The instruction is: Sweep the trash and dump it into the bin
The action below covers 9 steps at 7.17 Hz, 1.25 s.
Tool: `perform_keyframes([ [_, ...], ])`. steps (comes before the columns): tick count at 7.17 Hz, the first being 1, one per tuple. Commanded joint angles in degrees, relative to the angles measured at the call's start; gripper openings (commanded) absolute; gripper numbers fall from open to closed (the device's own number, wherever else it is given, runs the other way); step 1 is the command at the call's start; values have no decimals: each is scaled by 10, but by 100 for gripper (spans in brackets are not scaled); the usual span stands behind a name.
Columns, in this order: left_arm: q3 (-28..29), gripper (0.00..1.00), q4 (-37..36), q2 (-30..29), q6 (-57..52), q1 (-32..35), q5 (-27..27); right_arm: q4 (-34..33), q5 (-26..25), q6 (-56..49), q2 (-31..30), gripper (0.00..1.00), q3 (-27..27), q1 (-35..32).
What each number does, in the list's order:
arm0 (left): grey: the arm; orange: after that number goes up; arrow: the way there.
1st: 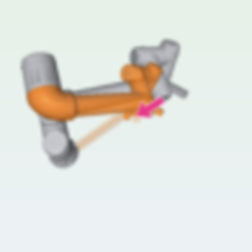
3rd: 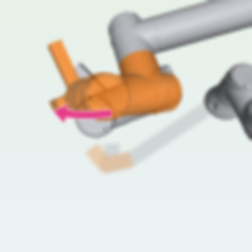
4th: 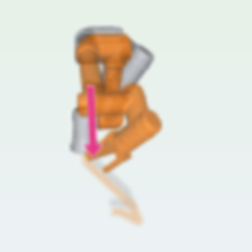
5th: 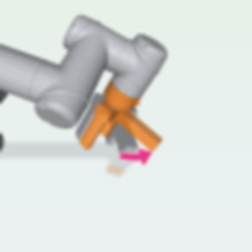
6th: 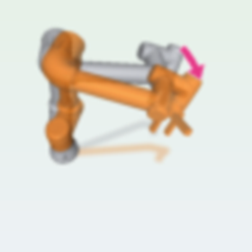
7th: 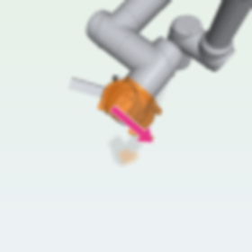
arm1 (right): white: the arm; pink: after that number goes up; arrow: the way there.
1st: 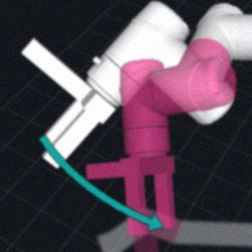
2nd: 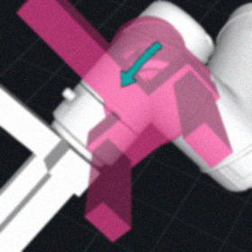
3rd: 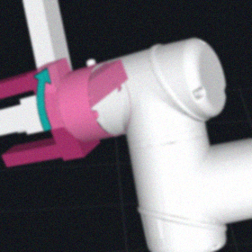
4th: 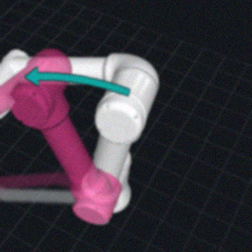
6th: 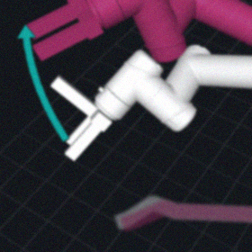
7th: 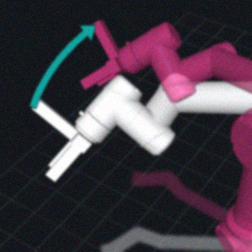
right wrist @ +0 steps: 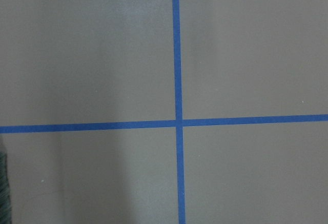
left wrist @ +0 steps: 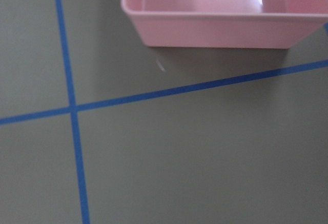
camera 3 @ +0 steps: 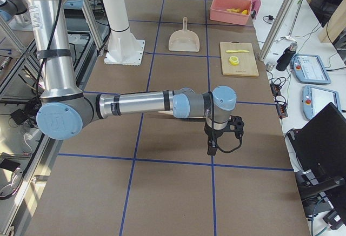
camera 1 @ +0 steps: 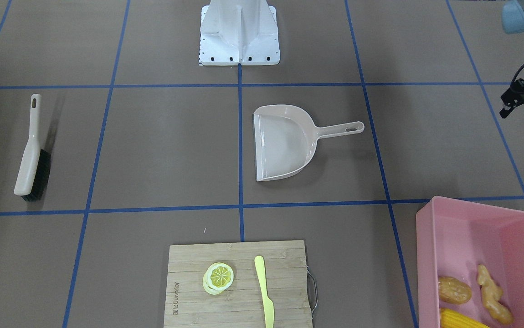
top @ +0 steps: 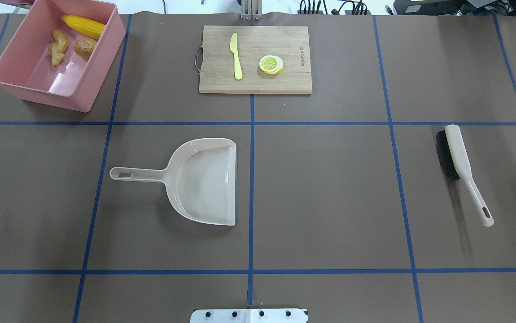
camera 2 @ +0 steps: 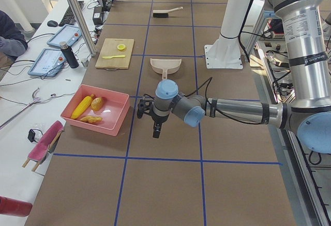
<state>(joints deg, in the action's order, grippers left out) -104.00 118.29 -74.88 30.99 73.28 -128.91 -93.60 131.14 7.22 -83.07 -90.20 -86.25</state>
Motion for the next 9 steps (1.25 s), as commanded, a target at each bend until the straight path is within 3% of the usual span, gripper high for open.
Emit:
perform_keyframes([
  [1, 121, 99, -5, -39, 1, 95, -78, 0, 12, -1, -2, 100, 2, 0],
  [4, 172, 99, -33, -86, -3, 100, -78, 0, 12, -2, -2, 100, 5, 0],
  [6, 173, 99, -168, -134, -128, 101, -73, 0, 12, -1, -2, 100, 7, 0],
  [9, 159, 99, -176, -130, -181, 102, -29, 0, 15, 1, -1, 100, 8, 0],
])
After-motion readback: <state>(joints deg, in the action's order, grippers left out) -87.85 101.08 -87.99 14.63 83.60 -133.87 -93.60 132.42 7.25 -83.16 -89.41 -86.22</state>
